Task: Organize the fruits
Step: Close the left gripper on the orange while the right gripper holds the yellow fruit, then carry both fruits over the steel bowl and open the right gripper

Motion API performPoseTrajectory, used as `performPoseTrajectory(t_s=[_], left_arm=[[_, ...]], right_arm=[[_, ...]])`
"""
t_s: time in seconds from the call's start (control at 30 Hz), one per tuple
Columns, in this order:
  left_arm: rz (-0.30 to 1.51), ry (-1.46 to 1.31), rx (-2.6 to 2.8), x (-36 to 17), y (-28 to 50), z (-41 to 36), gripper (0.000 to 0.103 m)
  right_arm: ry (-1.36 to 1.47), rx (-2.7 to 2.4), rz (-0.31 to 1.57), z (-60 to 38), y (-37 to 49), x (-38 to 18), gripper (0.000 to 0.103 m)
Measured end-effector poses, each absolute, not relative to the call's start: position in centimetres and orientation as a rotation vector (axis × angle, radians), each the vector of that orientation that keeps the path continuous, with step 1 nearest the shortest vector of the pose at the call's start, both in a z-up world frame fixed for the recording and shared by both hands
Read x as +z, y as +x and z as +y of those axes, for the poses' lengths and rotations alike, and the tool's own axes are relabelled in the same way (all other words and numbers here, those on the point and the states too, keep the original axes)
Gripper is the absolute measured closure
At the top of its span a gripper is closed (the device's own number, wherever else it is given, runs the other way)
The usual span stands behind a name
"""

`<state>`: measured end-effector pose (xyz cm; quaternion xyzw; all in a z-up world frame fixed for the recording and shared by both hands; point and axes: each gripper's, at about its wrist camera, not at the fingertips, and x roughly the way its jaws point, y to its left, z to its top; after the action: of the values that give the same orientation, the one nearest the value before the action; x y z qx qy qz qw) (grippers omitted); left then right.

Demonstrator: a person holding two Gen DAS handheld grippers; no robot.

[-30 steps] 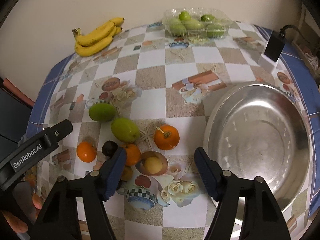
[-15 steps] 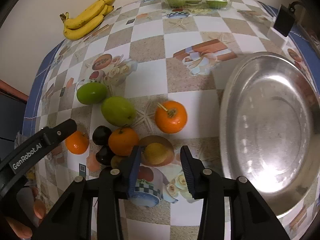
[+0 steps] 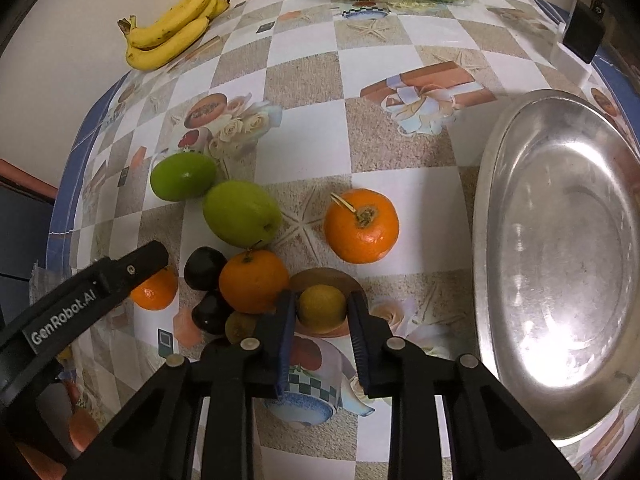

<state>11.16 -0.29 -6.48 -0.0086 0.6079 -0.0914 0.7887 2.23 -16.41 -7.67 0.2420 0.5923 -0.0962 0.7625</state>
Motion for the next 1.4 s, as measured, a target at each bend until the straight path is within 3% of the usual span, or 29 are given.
performPoseTrajectory(t_s=[0.17, 1.03, 1.4], left_arm=[[1.316, -0.03, -0.196, -6.6, 11.2, -0.2, 0.063], [1.144, -0.024, -0.231, -0.7, 10.1, -1.3, 0.065], [1.099, 0.067, -0.424, 0.6, 6.5, -8.5, 0.065]], right_arm=[[0.538, -0.205, 1.287, -16.4, 2.3, -7.7, 0.076], [0.541, -0.203, 1.165, -17.8, 1.3, -3.6, 0.076], [0.639, -0.398, 1.12, -25.2, -2.5, -3.0, 0.076]])
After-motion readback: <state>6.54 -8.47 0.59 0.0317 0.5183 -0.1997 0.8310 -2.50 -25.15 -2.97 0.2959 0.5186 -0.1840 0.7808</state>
